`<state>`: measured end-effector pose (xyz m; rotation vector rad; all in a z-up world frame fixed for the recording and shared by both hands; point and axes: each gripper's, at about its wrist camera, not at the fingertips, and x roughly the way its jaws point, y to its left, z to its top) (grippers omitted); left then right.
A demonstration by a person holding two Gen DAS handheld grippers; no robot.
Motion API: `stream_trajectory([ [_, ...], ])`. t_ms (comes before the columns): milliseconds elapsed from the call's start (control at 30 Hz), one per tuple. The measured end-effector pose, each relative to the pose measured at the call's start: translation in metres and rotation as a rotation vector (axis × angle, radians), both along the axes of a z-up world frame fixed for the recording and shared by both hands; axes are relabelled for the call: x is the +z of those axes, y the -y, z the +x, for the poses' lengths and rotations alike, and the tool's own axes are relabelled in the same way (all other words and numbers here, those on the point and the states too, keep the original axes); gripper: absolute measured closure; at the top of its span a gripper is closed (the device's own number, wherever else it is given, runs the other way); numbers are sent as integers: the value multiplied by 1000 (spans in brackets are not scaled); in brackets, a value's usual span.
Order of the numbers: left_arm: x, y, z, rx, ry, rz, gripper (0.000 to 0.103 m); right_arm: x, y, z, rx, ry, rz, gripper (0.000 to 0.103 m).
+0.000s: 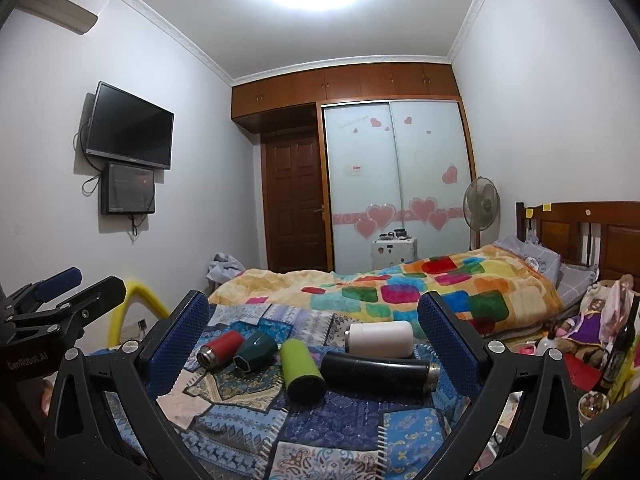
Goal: Flip cup upright
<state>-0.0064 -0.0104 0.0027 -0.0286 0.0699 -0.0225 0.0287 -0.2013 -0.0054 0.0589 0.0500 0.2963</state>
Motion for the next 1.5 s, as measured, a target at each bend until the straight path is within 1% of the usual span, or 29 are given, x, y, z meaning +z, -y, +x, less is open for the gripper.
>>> stream_trajectory([
  [500, -6, -1, 0, 10, 0, -12, 0, -3, -3, -1, 6, -3, -8, 0],
  [1200, -7, -7, -1, 23, -1, -15, 0, -5, -6, 1, 13, -11, -11, 0],
  [1500, -11, -13, 5, 19, -30, -22, 0, -11, -8, 9, 16, -36, -15, 0],
])
